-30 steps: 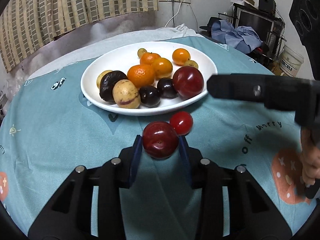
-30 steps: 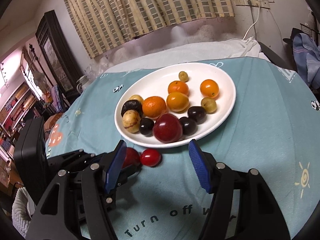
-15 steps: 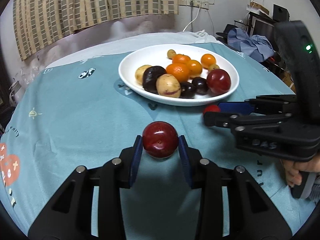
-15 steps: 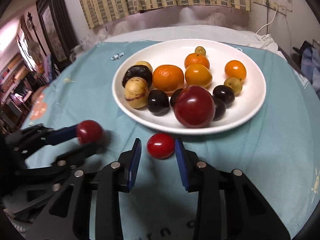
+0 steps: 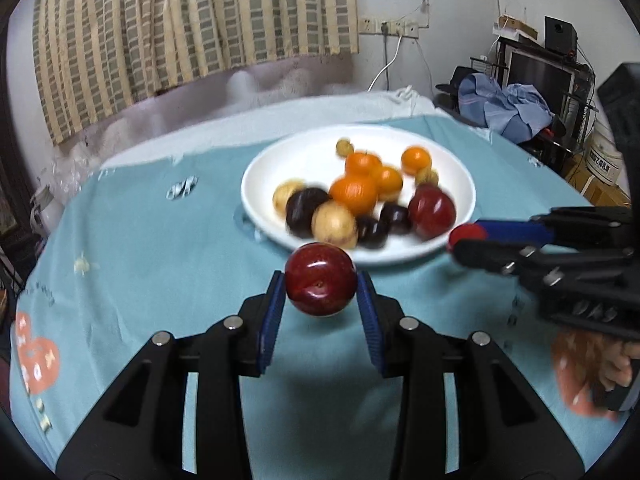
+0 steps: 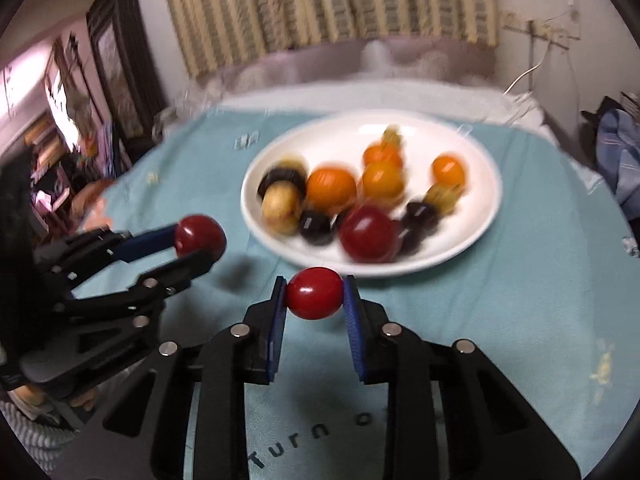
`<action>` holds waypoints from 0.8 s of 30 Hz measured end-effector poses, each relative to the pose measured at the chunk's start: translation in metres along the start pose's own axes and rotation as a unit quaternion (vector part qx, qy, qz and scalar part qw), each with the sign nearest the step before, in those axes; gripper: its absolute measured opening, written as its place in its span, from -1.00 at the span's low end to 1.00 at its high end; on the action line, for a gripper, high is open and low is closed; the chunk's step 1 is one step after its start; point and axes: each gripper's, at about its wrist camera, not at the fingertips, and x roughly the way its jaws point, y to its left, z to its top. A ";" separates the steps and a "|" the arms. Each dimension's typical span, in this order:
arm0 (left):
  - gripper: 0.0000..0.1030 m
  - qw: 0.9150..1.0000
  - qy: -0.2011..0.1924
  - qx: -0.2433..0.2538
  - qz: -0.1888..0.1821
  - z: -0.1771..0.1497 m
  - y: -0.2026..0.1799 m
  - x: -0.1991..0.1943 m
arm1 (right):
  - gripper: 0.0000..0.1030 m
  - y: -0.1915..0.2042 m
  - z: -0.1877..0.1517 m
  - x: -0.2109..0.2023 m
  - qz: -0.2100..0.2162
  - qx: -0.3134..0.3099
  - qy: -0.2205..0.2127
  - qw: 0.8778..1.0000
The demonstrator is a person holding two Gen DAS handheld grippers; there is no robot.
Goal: Organize fruits
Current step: 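Carry both red plums over the white plate and open both grippers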
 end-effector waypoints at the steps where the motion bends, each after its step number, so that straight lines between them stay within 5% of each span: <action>1: -0.28 1.000 -0.003 0.004 0.001 0.007 -0.002 0.002 | -0.45 -0.004 0.005 -0.004 -0.009 0.004 -0.011 1.000; 6: -0.28 1.000 -0.013 0.010 0.004 0.037 -0.010 0.022 | -0.45 -0.030 0.039 0.000 -0.051 0.025 -0.037 0.998; 14: -0.22 1.000 -0.004 -0.026 -0.006 0.061 -0.005 0.073 | -0.41 -0.054 0.058 0.049 -0.070 0.054 -0.022 0.996; 16: -0.07 0.999 -0.004 -0.034 0.001 0.065 -0.004 0.077 | -0.40 -0.053 0.057 0.057 -0.076 0.055 -0.007 0.996; 17: 0.29 0.999 -0.008 -0.035 0.010 0.067 -0.004 0.077 | -0.31 -0.052 0.057 0.058 -0.079 0.053 -0.001 0.995; 18: 0.43 0.999 -0.014 -0.036 0.017 0.068 -0.004 0.075 | -0.22 -0.051 0.056 0.058 -0.081 0.052 -0.002 0.995; 20: 0.45 0.999 -0.020 -0.040 0.020 0.068 -0.002 0.069 | 0.08 -0.051 0.053 0.047 -0.097 0.054 -0.022 0.994; 24: 0.73 0.998 -0.029 -0.052 0.029 0.062 0.004 0.046 | 0.08 -0.051 0.050 0.020 -0.071 0.074 -0.047 0.994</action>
